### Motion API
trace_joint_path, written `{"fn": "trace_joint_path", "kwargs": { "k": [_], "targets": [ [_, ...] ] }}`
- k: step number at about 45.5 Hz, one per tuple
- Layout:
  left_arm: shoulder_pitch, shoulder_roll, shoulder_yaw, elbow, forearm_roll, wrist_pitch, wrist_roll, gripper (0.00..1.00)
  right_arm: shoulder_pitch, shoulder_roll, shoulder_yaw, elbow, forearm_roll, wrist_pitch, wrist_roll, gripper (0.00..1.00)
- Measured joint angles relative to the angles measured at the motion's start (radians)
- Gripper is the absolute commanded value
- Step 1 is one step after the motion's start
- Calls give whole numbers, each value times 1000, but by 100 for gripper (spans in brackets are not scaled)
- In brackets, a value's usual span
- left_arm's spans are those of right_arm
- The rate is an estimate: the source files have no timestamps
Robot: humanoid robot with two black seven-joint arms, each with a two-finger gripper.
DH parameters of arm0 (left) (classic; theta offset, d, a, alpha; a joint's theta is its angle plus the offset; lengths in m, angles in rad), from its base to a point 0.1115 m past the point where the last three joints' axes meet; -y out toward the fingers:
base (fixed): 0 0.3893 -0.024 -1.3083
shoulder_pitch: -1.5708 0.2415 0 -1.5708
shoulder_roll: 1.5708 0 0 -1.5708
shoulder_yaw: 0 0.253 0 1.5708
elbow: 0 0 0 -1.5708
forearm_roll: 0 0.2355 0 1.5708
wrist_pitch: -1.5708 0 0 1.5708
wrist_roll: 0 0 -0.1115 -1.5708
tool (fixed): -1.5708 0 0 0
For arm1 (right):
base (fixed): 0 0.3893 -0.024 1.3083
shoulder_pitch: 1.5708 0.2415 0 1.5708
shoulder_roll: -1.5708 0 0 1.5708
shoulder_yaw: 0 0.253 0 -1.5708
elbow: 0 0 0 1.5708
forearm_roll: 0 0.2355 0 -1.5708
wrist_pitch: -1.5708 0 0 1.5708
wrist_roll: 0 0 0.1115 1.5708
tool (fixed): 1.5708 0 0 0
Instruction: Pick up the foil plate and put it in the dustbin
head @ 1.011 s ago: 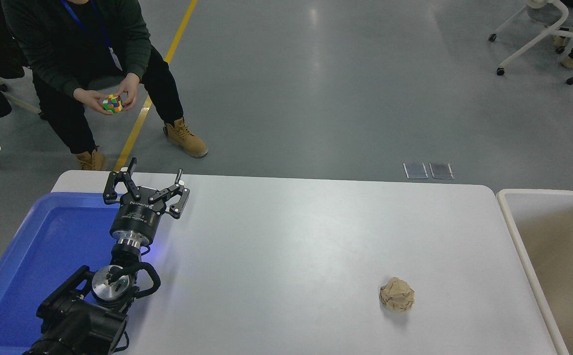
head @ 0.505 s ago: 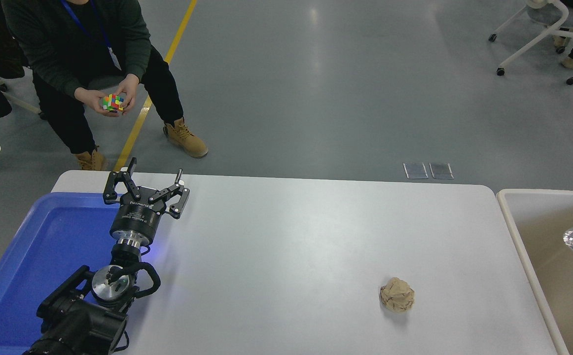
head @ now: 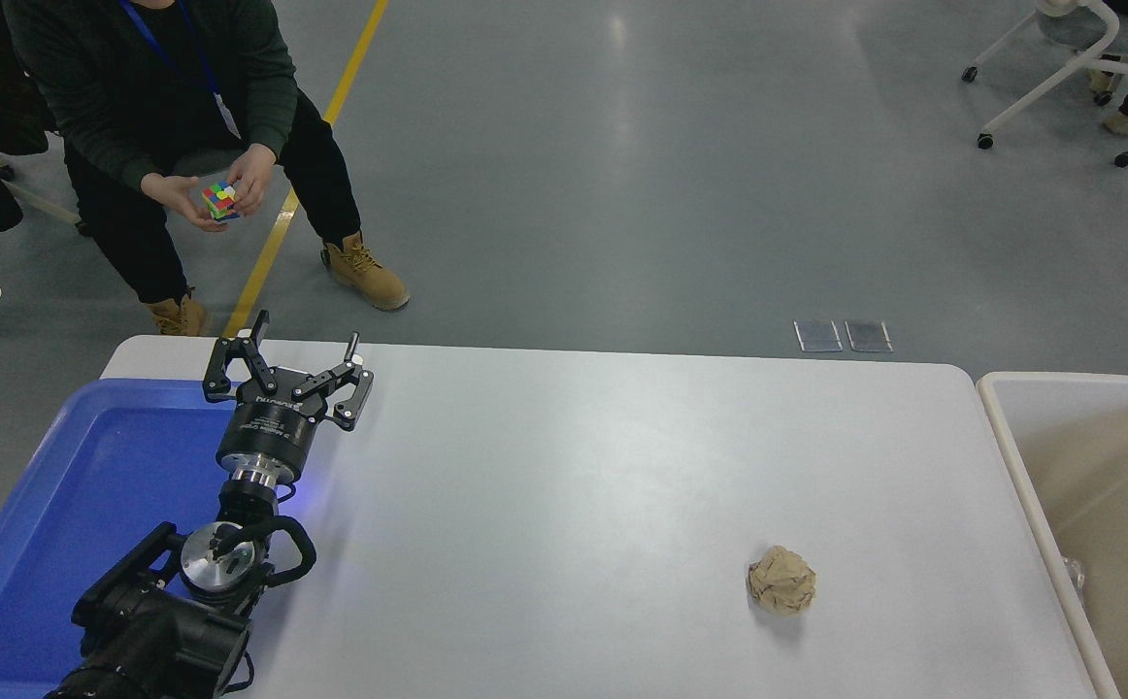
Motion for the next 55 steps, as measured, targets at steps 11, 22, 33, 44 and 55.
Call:
{"fn": "trace_joint_path", "kwargs": {
  "k": [11, 22, 33, 44, 55],
  "targets": [
    [0, 0, 0, 0, 0, 0, 0, 99, 115, -77, -107, 61, 0, 80, -7, 100],
    [0, 0, 0, 0, 0, -1, 0, 99, 378, -354, -297, 489, -53, 123, -22, 100],
    [0, 0, 0, 0, 0, 0, 0, 99, 713, -567, -476, 974, -202, 133, -71, 100],
    [0, 0, 0, 0, 0, 0, 0, 99, 1120, -581, -826, 1263, -279, 156, -99, 100],
    [0, 0, 0, 0, 0, 0, 0, 99, 1494, -395, -1210, 1410, -298, 230, -102, 100]
  ]
}}
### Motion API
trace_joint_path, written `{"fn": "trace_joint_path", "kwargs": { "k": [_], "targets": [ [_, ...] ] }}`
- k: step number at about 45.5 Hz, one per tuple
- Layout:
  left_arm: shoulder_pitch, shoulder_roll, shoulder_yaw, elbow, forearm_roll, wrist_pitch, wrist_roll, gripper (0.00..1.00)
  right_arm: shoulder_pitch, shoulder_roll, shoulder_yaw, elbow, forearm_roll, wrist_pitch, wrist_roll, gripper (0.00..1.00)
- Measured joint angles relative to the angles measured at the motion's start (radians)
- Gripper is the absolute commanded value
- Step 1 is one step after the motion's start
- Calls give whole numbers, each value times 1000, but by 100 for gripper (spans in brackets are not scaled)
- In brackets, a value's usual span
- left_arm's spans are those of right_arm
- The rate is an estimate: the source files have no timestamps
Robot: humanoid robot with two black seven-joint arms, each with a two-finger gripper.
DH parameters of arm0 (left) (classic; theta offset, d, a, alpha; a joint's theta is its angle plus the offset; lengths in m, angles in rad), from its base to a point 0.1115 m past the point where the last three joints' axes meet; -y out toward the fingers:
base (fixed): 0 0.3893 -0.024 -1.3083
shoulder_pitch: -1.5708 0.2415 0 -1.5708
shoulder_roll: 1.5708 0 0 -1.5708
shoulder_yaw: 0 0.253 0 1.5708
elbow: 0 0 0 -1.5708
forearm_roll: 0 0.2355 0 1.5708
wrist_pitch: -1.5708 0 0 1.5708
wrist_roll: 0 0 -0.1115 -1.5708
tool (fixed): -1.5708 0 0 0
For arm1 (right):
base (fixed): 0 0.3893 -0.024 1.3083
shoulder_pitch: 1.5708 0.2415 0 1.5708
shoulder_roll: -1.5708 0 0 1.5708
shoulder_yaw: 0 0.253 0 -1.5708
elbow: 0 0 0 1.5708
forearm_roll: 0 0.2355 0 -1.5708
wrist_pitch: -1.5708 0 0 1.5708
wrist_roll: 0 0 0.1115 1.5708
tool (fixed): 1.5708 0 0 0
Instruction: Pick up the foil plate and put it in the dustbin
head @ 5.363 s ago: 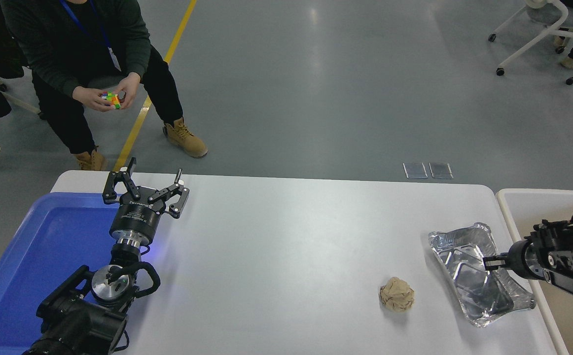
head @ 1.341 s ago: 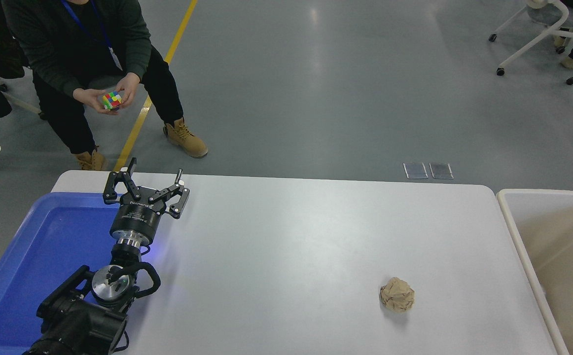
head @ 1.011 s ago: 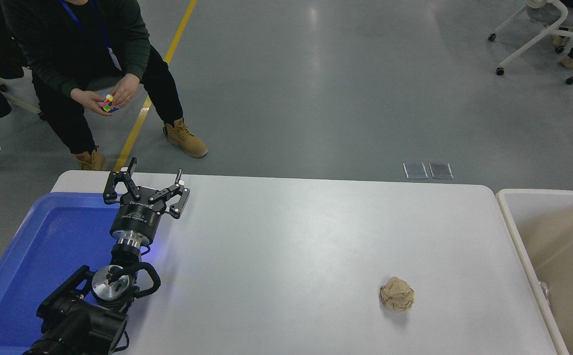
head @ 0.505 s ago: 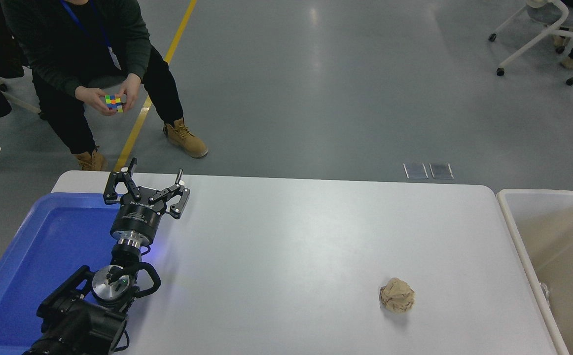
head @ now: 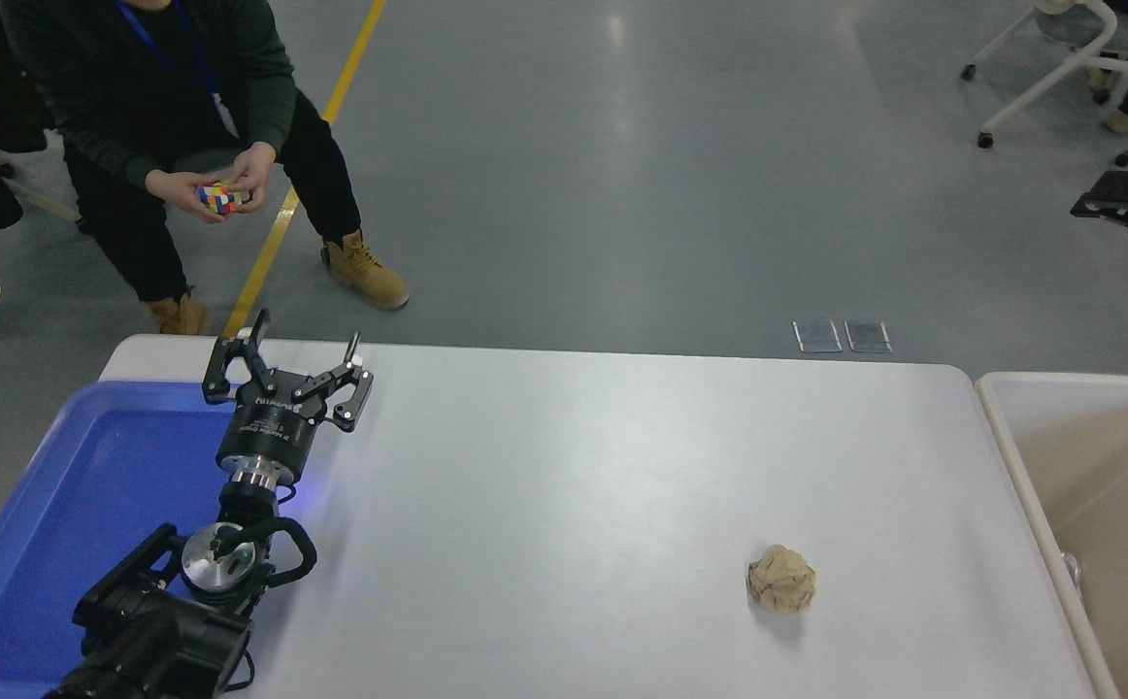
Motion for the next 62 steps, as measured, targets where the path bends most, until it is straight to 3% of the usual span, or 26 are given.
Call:
{"fn": "trace_joint_path", "kwargs": {
  "k": [16, 31, 46, 62],
  "targets": [
    [0, 0, 0, 0, 0, 0, 0, 99, 291, 253, -156, 201, 12, 228, -1, 100],
    [0, 0, 0, 0, -1, 0, 0, 99, 386, 389, -127, 347, 181, 460, -2, 100],
    [0, 0, 0, 0, -1, 0, 0, 99, 435, 517, -120, 375, 343, 514, -2, 100],
    [0, 0, 0, 0, 0, 0, 0, 99, 442, 581, -144, 358, 400, 525, -1, 100]
  ]
}}
